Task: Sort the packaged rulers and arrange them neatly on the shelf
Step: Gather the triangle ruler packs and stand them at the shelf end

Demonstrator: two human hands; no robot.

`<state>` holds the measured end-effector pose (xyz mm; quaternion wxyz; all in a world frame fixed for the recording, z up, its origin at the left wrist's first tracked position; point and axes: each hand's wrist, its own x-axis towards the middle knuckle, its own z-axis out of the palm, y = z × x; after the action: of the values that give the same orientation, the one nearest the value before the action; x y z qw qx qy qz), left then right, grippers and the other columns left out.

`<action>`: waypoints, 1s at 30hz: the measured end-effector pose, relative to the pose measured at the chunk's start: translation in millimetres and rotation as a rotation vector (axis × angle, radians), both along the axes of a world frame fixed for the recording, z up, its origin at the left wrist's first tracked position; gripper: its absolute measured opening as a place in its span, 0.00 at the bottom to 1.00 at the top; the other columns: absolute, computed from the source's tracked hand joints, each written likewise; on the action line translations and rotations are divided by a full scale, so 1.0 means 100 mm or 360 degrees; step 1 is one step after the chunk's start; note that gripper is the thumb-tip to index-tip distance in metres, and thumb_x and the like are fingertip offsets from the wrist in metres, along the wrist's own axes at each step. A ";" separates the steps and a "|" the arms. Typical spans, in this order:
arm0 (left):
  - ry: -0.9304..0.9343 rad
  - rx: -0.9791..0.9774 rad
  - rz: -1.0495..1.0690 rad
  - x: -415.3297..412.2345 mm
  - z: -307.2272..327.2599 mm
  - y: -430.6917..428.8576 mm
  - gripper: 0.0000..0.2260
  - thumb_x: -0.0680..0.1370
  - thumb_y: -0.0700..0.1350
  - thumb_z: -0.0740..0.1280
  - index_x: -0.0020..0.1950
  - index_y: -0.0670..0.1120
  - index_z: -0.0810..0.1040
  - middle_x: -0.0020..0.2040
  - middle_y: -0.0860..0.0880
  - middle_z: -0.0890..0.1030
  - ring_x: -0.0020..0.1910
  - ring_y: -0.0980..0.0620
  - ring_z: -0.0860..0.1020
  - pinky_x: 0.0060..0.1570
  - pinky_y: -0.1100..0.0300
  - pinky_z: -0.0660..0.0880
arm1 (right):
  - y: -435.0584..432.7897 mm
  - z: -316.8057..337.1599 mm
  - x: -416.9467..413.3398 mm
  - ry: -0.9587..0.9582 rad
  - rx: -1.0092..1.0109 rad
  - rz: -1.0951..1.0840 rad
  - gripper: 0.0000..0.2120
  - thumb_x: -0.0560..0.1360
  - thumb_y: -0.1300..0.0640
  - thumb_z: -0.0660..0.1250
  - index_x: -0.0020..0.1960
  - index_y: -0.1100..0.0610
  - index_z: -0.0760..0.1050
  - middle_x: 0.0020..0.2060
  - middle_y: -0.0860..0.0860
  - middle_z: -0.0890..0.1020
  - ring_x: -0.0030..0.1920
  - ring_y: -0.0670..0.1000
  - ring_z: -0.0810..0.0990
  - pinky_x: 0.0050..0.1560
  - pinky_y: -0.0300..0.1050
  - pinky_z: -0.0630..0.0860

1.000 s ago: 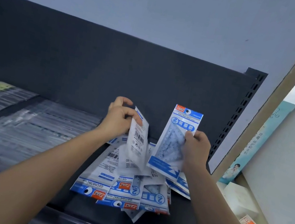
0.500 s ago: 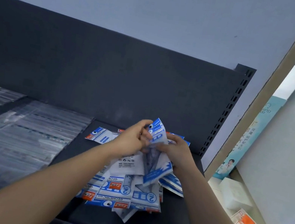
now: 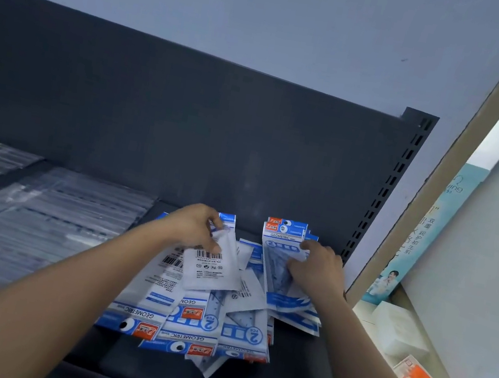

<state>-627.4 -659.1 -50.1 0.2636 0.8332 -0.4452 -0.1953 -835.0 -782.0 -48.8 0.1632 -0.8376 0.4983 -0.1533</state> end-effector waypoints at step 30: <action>0.0795 -0.0446 0.0424 0.05 -0.11 -0.20 0.26 0.69 0.29 0.71 0.67 0.36 0.72 0.55 0.39 0.80 0.50 0.43 0.81 0.50 0.49 0.79 | 0.42 0.08 0.40 0.0243 0.0290 0.0779 0.25 0.79 0.45 0.63 0.74 0.47 0.63 0.70 0.48 0.70 0.70 0.50 0.68 0.73 0.50 0.59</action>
<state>-622.8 -679.5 -60.8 0.5003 0.7660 -0.2761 -0.2945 -795.2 -739.5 -40.7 0.2322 -0.9241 0.3035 -0.0002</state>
